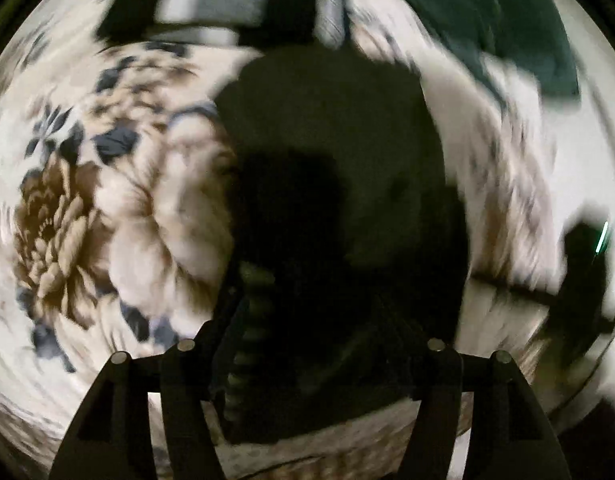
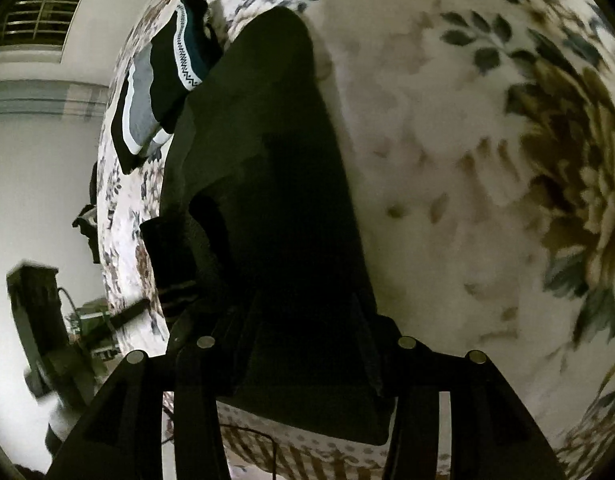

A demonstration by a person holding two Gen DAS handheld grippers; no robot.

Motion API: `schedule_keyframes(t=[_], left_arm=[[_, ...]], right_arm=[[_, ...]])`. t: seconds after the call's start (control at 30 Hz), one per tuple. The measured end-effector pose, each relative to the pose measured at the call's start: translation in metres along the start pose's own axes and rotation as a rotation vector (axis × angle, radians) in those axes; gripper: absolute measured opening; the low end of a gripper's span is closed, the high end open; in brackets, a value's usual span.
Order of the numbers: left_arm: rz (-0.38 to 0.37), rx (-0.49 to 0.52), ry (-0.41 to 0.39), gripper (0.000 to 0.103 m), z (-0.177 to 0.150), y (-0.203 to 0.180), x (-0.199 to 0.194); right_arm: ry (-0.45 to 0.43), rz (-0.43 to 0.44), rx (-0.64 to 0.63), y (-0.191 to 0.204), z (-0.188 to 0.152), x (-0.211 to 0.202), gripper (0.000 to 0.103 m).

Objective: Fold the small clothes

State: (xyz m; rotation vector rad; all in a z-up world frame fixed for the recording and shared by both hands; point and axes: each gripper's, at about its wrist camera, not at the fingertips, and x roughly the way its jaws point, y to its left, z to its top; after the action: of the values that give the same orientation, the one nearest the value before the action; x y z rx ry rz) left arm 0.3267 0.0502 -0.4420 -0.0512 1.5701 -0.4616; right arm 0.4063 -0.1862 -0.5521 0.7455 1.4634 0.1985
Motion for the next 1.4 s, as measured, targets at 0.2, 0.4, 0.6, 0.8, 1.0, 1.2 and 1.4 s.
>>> schedule_keyframes(t=[0.2,0.4,0.6,0.8,1.0,1.2,1.4], left_arm=[[0.235,0.161,0.044,0.062,-0.005,-0.027,0.046],[0.175,-0.234,-0.075,0.062,0.020,0.069,-0.002],[-0.070,-0.314,-0.080,0.062,0.019,0.101,-0.019],[-0.164,-0.202,0.027,0.061,0.037,0.054,0.030],[-0.030,-0.097,-0.036,0.020,0.042,0.025,0.029],[-0.015,-0.181,-0.106,0.013,0.021,0.031,-0.004],[-0.058,-0.254,-0.190,0.006,0.029,0.026,-0.035]], right_arm=[[-0.017,-0.066,0.038,-0.004,0.005,0.000,0.049],[-0.043,-0.117,0.095,-0.019,0.002,-0.016,0.049],[-0.056,-0.086,0.096,-0.016,0.004,-0.028,0.049],[-0.047,-0.045,0.032,0.000,0.026,-0.003,0.049],[0.023,-0.049,-0.070,0.019,0.043,0.034,0.042],[-0.028,-0.098,-0.135,0.033,0.024,0.019,0.007],[-0.058,-0.131,-0.161,0.047,0.017,-0.011,0.007]])
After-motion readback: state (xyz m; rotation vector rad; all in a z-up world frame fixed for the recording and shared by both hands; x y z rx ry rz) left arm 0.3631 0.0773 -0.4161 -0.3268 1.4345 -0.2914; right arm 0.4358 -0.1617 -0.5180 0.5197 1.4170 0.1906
